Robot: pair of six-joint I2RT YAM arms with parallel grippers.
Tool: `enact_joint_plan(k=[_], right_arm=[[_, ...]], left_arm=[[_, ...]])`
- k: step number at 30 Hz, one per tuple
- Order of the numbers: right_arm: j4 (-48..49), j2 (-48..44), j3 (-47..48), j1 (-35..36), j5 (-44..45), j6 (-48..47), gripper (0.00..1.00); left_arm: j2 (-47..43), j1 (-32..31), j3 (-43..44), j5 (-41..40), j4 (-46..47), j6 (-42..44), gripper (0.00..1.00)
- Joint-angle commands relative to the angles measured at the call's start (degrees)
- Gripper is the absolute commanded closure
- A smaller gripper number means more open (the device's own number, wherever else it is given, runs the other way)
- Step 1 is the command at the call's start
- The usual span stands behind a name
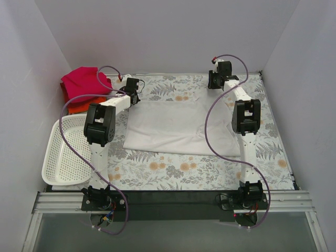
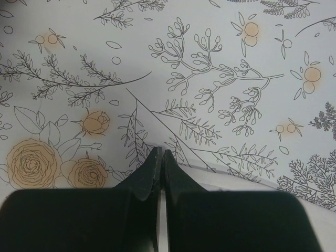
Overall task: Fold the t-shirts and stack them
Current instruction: Fold the tshirt
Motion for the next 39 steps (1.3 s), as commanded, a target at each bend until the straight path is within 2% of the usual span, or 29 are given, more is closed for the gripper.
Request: enact_joint_plan(k=[1,7,8,10,11,16,19,20,28,32,39], right_arm=[[-1.03,0.53,2.83,-0.50,-2.47,-0.61,0.76],[-1.29,0.80,3.44,-0.68,-2.56,-0.61,0.74],[-1.47,1.06,3.79,-0.68,-2.99,-0.61,0.76],[-1.73,1.41,4.41,-0.59,-3.61,-0.79,0.95],[-1.73,1.24,4.41,-0.68,-3.87,-0.88,0.99],[-0.86,0.54,3.19,-0.68,-5.45,-1.66,0.99],[3.86,-3.85,-3.39,-0.68,-6.33,-1.23,0.99],[5.63,-7.43,-8.72,-0.76,-6.42,-1.05,0.99],[20.30,-26.70,-31.25,-0.76,-6.95,2.02,0.99],[23.40,-35.13,-40.40,-0.68,-7.56,2.73,0.99],[24.90,-44.28,-51.92,-0.68,-8.00,3.25,0.99]], left_arm=[[-5.15,0.14,-0.69,-0.51,-0.89,0.98,1.00],[-5.24,0.31,-0.78,-0.68,-0.89,1.07,1.00],[-5.24,0.40,-0.69,-0.68,-0.80,1.07,1.00],[-5.24,0.49,-0.69,-0.68,-0.80,0.98,1.00],[-5.24,0.49,-0.60,-0.68,-0.80,0.98,1.00],[-5.59,0.57,-0.86,-0.86,-0.80,0.98,1.00],[-6.29,0.66,-1.30,-1.21,-0.54,0.72,1.00],[-6.56,0.58,-1.56,-1.30,-0.36,0.72,1.00],[-10.69,0.66,-5.34,-1.47,3.86,0.28,1.00],[-12.53,0.66,-7.71,-1.30,6.40,0.28,1.00],[-16.66,0.66,-12.19,-0.33,8.96,-0.51,1.00]])
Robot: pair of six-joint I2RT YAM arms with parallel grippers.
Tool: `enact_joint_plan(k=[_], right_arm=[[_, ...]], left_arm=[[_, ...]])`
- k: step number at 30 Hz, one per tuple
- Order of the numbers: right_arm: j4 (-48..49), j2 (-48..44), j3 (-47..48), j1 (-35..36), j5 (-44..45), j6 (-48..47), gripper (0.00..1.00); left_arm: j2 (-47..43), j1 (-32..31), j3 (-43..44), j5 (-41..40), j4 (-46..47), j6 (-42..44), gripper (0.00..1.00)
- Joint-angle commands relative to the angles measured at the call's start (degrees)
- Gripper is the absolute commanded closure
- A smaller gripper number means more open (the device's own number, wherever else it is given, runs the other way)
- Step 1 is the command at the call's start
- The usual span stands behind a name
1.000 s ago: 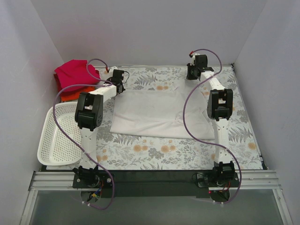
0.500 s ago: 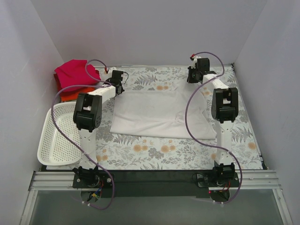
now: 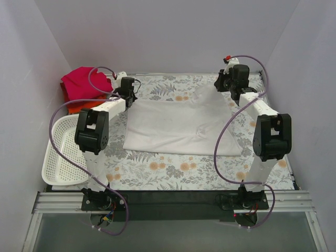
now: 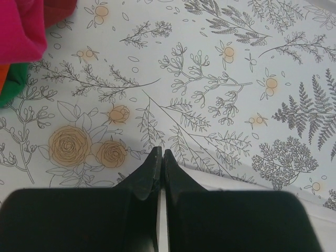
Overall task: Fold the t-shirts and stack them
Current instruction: Fold the tshirt
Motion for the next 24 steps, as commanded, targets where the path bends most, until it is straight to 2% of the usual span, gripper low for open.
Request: enact_joint_plan(k=[1,16,24], right_arm=[[2.63,-3.70,-4.80,-0.30,-0.92,1.00,0.99],[2.10,-30.15,-30.45,0.31,0.13,2.32,0.99],[-4.22,-41.75,-36.88,0.66,0.83,2.23,0.99]], left_arm=[[-6.04,0.38,-2.41,-0.15,1.96,-0.55,1.00],[-19.93,0.03,-19.90,1.25,4.42,-4.33,1.00],[-27.56,-0.85,-26.84,0.72,4.42,-4.77,1.00]])
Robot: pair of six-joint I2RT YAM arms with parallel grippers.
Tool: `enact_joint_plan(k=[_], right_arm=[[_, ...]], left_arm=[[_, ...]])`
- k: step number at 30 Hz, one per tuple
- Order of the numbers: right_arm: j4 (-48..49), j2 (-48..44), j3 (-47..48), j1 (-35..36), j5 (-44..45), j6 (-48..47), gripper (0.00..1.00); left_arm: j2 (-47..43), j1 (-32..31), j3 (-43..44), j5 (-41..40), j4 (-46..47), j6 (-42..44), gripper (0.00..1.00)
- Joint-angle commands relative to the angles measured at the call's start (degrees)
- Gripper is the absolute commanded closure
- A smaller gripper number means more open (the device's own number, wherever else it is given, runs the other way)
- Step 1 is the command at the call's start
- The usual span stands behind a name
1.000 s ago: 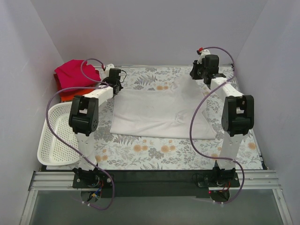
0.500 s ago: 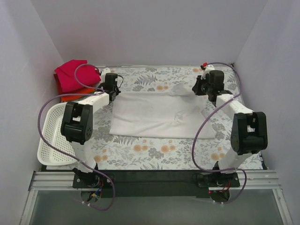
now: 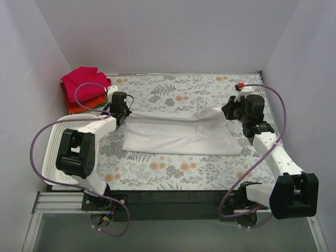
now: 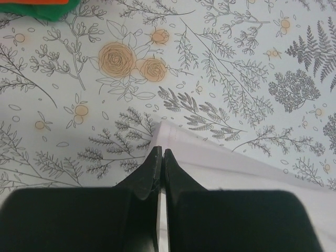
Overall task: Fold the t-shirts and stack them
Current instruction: Fold the tshirt
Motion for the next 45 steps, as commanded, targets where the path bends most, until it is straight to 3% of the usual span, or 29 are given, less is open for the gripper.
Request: enact_joint_plan(k=[1,11,20,21,25,27,32,38,45], right_arm=[[-2.57,-4.10,-2.90,0.64,0.61,0.16,0.99],[-11.88,-19.65,-8.88,1.08,2.46,0.33,0.99],[-16.10,-27.66,-14.59,1.43,2.29,1.82,0.99],[-16.89,-28.01,-14.86,1.52,2.46,2.44,0.99],[-19.44,-31.43,-14.95,1.61,4.31,3.32,0.76],[-20.49,-32.58,-14.16,1.70,4.57,3.58,0.68],[-19.80,-32.07,-13.72,1.87,3.18,3.76,0.63],[-12.85,-26.79,-17.49,5.21,0.08,5.69,0.63],[-6.10,-21.26,-18.55,21.88,10.19,8.15,0.63]], left_arm=[[-6.13,-0.72,-2.99,-0.91,0.95,-0.36,1.00],[-14.49,-3.35,-11.52,-2.67,0.42,-0.62,1.00],[-17.21,-6.43,-14.61,-8.29,-4.75,-3.34,0.99],[-17.57,-6.78,-14.87,-8.82,-5.89,-5.00,0.90],[-20.90,-8.71,-16.27,-13.56,-11.44,-9.75,0.66],[-24.59,-9.68,-16.98,-15.32,-13.02,-10.55,0.63],[-29.61,-11.00,-16.02,-12.87,-12.68,-10.73,0.60],[-20.04,-14.87,-11.45,-10.15,-9.34,-10.12,0.60],[-8.18,-19.00,-6.45,-9.18,-3.54,-8.71,0.60]])
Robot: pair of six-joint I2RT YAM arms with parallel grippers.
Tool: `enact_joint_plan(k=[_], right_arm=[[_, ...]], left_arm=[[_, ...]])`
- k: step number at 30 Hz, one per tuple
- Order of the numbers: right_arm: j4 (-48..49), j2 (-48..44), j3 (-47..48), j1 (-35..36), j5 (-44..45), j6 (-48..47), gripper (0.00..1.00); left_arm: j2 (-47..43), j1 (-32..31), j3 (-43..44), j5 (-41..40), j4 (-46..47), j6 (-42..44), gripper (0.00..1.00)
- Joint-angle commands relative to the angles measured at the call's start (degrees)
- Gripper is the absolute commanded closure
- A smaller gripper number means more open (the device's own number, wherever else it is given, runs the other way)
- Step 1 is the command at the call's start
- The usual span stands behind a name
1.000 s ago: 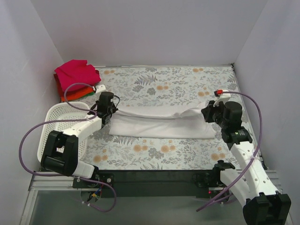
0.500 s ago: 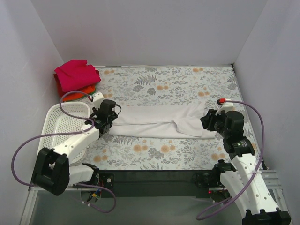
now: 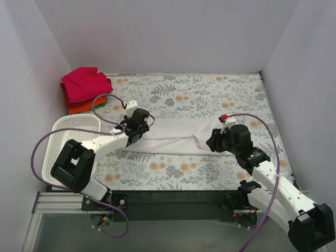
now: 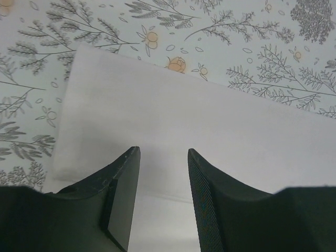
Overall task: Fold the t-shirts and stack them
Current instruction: Fold the tshirt
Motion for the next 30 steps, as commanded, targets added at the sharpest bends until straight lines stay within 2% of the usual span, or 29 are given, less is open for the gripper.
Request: enact_joint_plan(k=[1,6,11,16,22,30], right_arm=[[7.73,2.02,0.51,6.43,6.60,1.82,0.63],[11.86,8.44,0.68,11.53,11.62,2.69,0.63],[12.13,14.58,1.91,11.80,21.01,4.19,0.63],[12.74,20.04,6.12,11.19,25.25,3.14,0.61],[14.32,26.02,7.98,4.26,25.26,2.61,0.61],[18.28,30.58,9.91,-8.23,19.99,0.77,0.61]], left_arm=[[3.22,-0.53,3.81,0.07,3.92,1.15,0.60],[8.85,-0.53,6.01,-1.16,6.38,2.99,0.60],[11.75,-0.44,4.97,-2.74,7.97,3.79,0.60],[12.90,-0.45,2.94,-3.27,9.55,2.73,0.60],[12.90,-0.45,-0.48,-3.36,9.64,0.54,0.60],[11.49,-0.45,-3.92,-2.66,9.63,-1.22,0.60]])
